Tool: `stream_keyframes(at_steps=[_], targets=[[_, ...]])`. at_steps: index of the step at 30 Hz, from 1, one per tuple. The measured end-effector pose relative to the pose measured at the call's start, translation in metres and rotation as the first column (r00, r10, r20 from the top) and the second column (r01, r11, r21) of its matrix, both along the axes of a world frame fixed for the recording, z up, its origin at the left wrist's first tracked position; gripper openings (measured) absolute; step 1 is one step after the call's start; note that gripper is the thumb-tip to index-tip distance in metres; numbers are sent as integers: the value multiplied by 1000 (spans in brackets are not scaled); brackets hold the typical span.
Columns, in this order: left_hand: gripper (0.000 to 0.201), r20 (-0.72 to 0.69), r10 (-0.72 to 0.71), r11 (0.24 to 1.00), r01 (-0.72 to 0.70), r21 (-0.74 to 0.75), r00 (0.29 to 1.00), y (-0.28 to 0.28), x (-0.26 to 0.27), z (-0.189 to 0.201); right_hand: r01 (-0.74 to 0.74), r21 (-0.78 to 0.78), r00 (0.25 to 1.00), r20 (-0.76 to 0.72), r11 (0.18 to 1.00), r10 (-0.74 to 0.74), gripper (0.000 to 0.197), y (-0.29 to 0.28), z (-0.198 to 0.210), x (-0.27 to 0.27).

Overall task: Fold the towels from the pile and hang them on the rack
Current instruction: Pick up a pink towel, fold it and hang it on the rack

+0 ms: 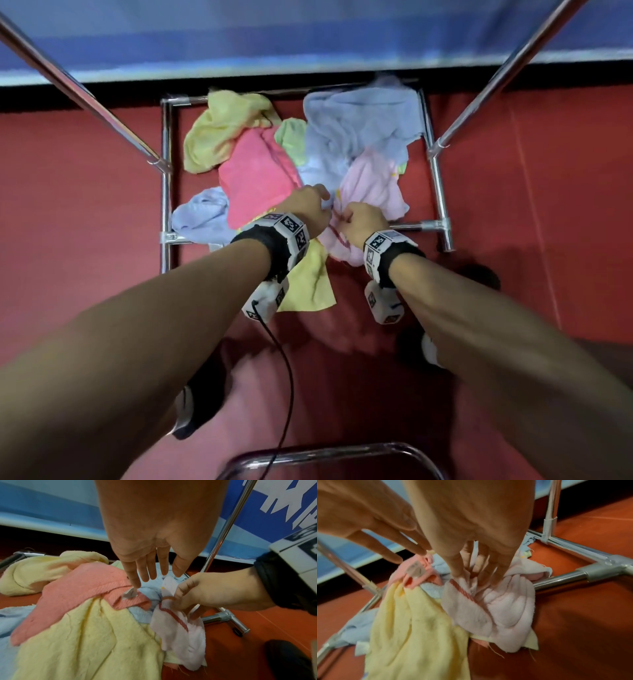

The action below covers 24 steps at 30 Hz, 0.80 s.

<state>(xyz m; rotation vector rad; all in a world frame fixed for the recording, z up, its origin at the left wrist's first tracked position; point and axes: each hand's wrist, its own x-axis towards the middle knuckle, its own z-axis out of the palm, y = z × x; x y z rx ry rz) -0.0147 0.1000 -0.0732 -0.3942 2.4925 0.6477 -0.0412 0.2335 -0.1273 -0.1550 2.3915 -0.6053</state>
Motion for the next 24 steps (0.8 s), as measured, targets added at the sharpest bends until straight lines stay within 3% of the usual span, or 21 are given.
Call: stream_keyframes(at_steps=[3,7,11,13,15,19,21,24], targets=[[47,45,9,999,-10,35,999,-3,3,20,83,-107,996,-29,991,-87,20,-9,22,-2],[81,-29,-12,993,15,119,1000,-4,4,76,225,-286,962,-85,931,-259,30,-24,87,-15],[40,-257,-5,998,20,56,966,-4,7,148,145,-468,963,-137,872,-234,19,-37,175,-20],[41,-341,42,998,-22,63,939,-7,15,184,90,-505,953,-205,859,-221,30,-39,222,-20],[39,-390,4,998,22,62,921,-7,25,218,46,-498,939,-274,866,-207,41,-36,261,-17],[39,-457,16,984,68,165,889,-12,50,271,-40,-519,920,-354,854,-171,45,-22,320,-4],[37,-482,137,956,11,292,865,-16,58,286,-83,-621,941,-306,780,-144,41,-14,339,8],[46,-475,409,839,-117,531,779,-20,65,294,-164,-741,970,-241,651,-30,32,-7,342,29]])
